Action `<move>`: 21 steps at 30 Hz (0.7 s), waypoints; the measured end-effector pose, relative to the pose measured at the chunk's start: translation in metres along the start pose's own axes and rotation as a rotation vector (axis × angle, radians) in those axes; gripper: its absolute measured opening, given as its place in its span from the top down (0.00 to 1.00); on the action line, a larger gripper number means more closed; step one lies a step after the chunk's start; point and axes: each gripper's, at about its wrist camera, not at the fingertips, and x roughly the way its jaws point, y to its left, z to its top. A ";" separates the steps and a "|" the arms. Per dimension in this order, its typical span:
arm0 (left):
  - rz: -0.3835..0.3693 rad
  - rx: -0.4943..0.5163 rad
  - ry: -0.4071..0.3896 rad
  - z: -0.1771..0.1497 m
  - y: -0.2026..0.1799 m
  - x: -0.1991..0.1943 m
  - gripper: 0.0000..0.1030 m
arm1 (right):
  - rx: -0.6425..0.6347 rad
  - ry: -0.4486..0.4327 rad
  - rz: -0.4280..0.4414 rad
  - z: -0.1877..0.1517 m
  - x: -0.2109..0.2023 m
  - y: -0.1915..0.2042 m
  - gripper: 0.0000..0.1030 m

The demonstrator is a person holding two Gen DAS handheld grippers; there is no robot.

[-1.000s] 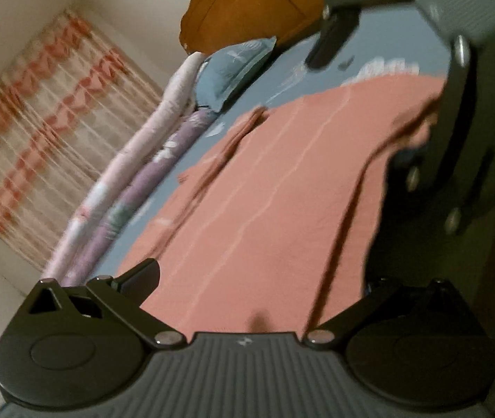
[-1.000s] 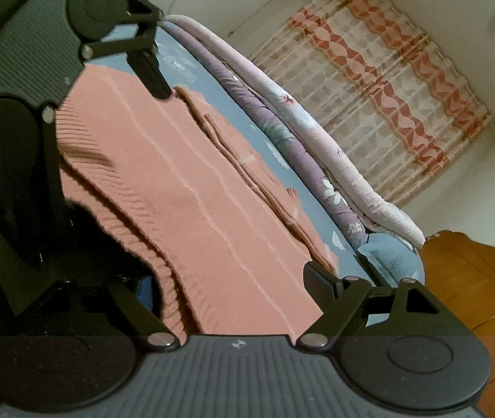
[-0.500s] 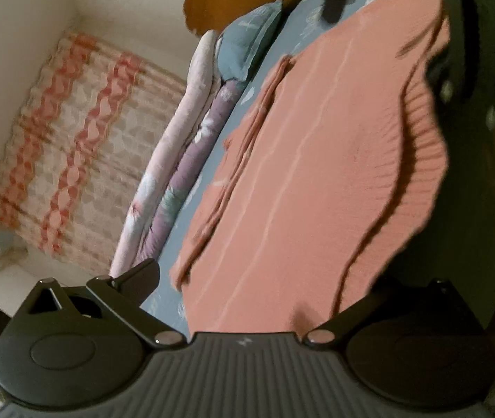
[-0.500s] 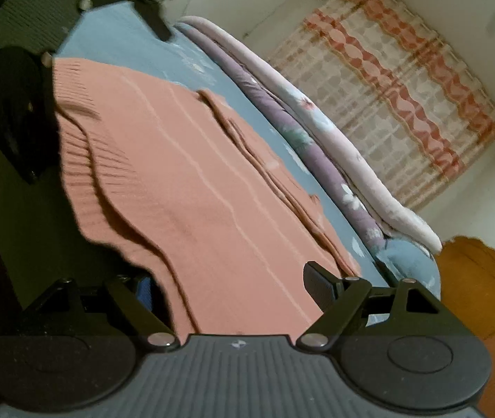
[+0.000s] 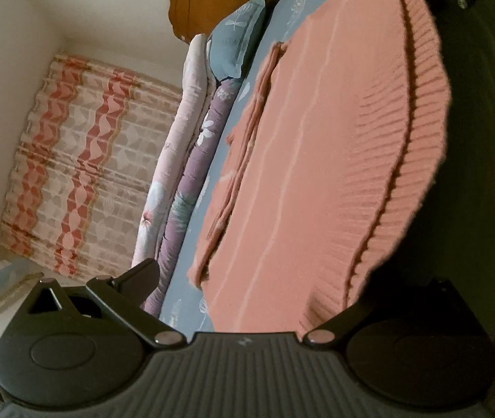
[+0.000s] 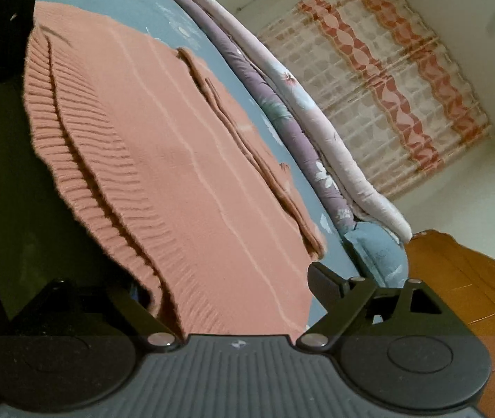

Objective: Fold clothes
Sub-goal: 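Lift the hem with both grippers and carry it toward the collar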

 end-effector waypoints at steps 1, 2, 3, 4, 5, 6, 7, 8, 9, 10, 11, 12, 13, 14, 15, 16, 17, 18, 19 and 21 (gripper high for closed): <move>0.008 0.012 -0.005 0.001 -0.002 0.000 0.01 | -0.016 -0.002 -0.010 -0.001 -0.001 0.002 0.12; 0.014 0.018 -0.007 0.000 -0.003 0.000 0.01 | -0.036 -0.004 -0.023 -0.002 -0.001 0.004 0.12; 0.018 0.020 -0.006 -0.001 -0.003 0.001 0.01 | -0.051 -0.004 -0.034 -0.004 -0.002 0.005 0.12; 0.022 0.021 -0.006 -0.003 -0.003 0.001 0.01 | -0.057 0.001 -0.042 -0.007 -0.001 0.004 0.12; 0.026 0.022 -0.005 -0.004 -0.003 0.002 0.01 | -0.062 0.007 -0.051 -0.010 -0.001 0.003 0.12; 0.028 0.024 -0.003 -0.005 -0.003 0.003 0.01 | -0.069 0.014 -0.059 -0.013 -0.001 0.001 0.12; 0.029 0.028 0.000 -0.005 -0.003 0.003 0.01 | -0.079 0.025 -0.068 -0.016 0.000 -0.001 0.12; 0.030 0.032 0.002 -0.005 -0.002 0.004 0.01 | -0.089 0.035 -0.077 -0.018 0.001 -0.002 0.12; 0.032 0.038 0.003 -0.005 -0.003 0.004 0.01 | -0.097 0.043 -0.085 -0.019 0.002 -0.003 0.12; 0.038 0.047 0.002 -0.005 -0.006 0.003 0.01 | -0.101 0.046 -0.089 -0.019 0.002 -0.002 0.12; 0.045 0.060 0.000 -0.003 -0.008 0.003 0.01 | -0.113 0.046 -0.096 -0.018 0.003 0.000 0.13; 0.050 0.072 -0.003 -0.002 -0.009 0.003 0.01 | -0.139 0.041 -0.106 -0.017 0.003 0.004 0.13; 0.051 0.078 -0.006 -0.002 -0.010 0.004 0.02 | -0.165 0.034 -0.114 -0.018 0.003 0.007 0.14; 0.048 0.076 -0.008 -0.003 -0.010 0.004 0.02 | -0.182 0.026 -0.117 -0.019 0.002 0.009 0.14; 0.046 0.074 -0.010 -0.003 -0.010 0.004 0.03 | -0.184 0.023 -0.114 -0.021 0.002 0.007 0.14; 0.043 0.072 -0.012 -0.004 -0.010 0.004 0.05 | -0.181 0.023 -0.107 -0.023 0.003 0.005 0.14; 0.037 0.067 -0.014 -0.004 -0.010 0.004 0.08 | -0.178 0.023 -0.101 -0.024 0.003 0.003 0.14; 0.029 0.067 -0.017 -0.004 -0.011 0.004 0.10 | -0.175 0.022 -0.094 -0.026 0.004 0.000 0.14; 0.023 0.075 -0.019 -0.004 -0.012 0.003 0.13 | -0.176 0.023 -0.089 -0.027 0.004 -0.001 0.14; 0.011 0.097 -0.015 -0.001 -0.017 0.003 0.22 | -0.201 0.028 -0.084 -0.026 0.003 0.001 0.22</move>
